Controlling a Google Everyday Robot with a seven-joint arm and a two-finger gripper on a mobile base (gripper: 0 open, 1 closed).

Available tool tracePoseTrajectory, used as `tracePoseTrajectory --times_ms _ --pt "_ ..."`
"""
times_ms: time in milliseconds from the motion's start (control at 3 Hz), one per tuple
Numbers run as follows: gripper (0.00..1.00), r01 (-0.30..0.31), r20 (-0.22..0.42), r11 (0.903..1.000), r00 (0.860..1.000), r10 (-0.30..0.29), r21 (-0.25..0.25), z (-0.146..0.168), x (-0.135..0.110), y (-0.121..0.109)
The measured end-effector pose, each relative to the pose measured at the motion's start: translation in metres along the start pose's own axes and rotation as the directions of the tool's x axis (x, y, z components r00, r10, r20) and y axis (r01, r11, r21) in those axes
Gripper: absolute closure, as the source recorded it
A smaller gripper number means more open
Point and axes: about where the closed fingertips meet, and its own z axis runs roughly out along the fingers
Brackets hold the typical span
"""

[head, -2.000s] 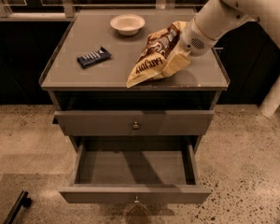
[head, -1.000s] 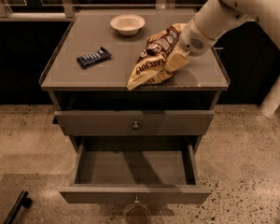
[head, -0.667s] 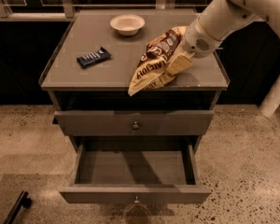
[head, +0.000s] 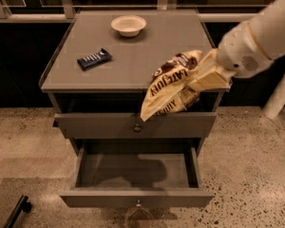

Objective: Pick brown chip bag from middle drawer and place on counter

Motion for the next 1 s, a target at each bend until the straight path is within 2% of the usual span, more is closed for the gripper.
tracePoseTrajectory --times_ms 333,667,1000 --pt "1.0 -0.084 0.083 0.9963 0.993 0.082 0.019 -0.016 0.035 0.034" --pt "1.0 -0.193 0.13 0.9811 0.973 0.193 -0.008 -0.005 0.078 0.034" --pt "1.0 -0.282 0.127 0.9568 0.949 0.289 -0.07 0.029 0.113 0.008"
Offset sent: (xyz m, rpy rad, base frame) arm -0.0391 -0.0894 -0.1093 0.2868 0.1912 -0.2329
